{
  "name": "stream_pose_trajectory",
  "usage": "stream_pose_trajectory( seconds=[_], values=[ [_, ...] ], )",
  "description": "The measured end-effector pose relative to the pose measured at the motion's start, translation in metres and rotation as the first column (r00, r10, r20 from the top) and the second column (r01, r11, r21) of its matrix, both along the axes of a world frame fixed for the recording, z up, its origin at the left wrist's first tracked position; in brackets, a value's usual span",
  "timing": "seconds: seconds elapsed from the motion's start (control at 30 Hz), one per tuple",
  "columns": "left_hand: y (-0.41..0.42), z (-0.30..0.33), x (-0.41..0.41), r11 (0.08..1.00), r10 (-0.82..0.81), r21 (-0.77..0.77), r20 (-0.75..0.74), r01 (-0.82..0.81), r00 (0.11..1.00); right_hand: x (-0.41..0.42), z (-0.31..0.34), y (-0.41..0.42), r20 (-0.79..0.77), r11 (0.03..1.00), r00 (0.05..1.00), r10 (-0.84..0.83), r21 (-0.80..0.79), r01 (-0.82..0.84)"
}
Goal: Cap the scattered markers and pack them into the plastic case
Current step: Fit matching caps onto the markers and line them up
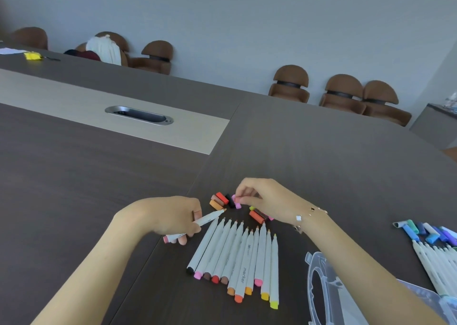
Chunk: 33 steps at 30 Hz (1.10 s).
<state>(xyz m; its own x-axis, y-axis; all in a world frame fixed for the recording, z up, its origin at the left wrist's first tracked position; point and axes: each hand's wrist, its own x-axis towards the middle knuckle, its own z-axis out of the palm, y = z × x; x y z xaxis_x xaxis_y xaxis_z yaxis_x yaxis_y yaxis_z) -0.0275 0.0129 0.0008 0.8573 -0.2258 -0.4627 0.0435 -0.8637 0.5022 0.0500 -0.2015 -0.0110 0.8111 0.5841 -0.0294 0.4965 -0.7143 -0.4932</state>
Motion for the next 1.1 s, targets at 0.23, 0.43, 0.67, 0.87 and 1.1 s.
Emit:
stream_pose_trajectory(
  seconds=[0.23,0.43,0.67,0.87,1.1],
  values=[
    [-0.003,0.009,-0.005,1.0,-0.021,-0.02,0.049,0.022,0.999,-0.015,-0.001,0.006,-0.019,0.991,0.998,0.056,0.125,-0.053],
    [-0.005,0.01,-0.004,0.998,-0.034,-0.049,0.052,0.037,0.998,-0.015,0.001,0.006,-0.076,0.983,0.993,0.086,0.168,-0.072],
    [-0.005,0.009,-0.003,0.997,-0.076,-0.028,0.061,0.078,0.995,-0.017,0.006,0.013,-0.094,0.983,0.989,0.115,0.151,-0.1],
    [0.005,0.014,-0.007,0.995,-0.061,-0.073,0.1,0.068,0.993,-0.015,0.023,0.023,-0.063,0.981,0.987,0.151,0.129,-0.142],
    [-0.001,0.011,-0.007,0.998,0.022,-0.059,-0.024,-0.023,0.999,-0.017,0.014,0.031,-0.061,0.969,0.968,0.245,-0.028,-0.247]
  ],
)
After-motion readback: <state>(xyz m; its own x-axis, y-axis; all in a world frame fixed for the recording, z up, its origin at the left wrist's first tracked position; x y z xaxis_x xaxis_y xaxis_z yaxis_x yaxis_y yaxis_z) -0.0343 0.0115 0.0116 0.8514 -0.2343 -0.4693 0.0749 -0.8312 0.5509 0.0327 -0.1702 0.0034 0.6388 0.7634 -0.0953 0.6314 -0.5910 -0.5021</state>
